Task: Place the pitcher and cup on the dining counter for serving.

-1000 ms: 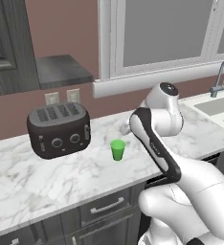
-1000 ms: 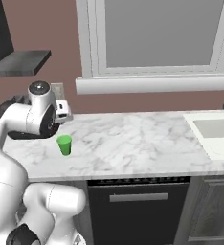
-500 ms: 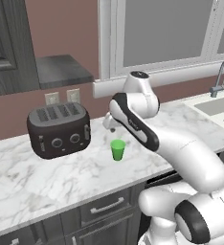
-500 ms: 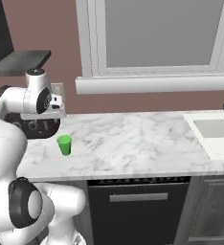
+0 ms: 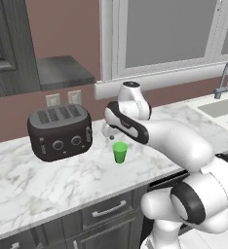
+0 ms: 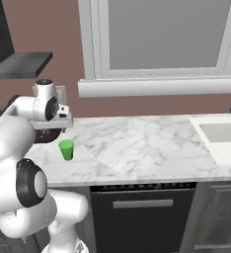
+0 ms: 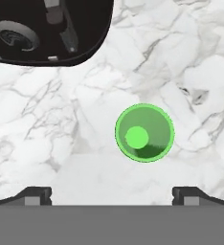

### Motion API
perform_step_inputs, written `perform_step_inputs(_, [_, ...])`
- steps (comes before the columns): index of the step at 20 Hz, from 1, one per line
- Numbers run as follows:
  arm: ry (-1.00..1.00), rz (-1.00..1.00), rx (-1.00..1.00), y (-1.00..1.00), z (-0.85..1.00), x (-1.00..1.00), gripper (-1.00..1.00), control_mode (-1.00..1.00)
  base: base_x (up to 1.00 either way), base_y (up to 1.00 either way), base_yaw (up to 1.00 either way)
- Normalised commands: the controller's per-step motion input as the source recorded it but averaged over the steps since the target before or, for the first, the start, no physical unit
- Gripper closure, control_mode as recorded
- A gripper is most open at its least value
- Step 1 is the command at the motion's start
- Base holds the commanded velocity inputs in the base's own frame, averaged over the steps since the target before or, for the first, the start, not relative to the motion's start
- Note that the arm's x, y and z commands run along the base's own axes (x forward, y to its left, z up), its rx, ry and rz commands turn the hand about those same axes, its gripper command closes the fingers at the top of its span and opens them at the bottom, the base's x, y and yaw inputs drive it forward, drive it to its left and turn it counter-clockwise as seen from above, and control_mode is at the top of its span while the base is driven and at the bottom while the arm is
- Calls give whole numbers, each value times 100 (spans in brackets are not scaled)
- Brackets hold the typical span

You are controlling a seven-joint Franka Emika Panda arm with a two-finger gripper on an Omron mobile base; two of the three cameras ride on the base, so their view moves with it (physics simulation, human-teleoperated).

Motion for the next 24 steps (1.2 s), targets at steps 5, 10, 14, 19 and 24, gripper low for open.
perform_step_inputs(5, [0,-6,0,0,-52,41,-100,-100,0,0,0])
perform_step_inputs(10, [0,-5,0,0,-39,25,-100,-100,0,0,0])
perform_step_inputs(14, [-1,-4,0,0,-36,11,-100,-100,0,0,0])
perform_step_inputs(19, [-1,-3,0,0,-31,0,-100,-100,0,0,0])
perform_step_inputs(24, [-1,-3,0,0,-25,0,-100,-100,0,0,0])
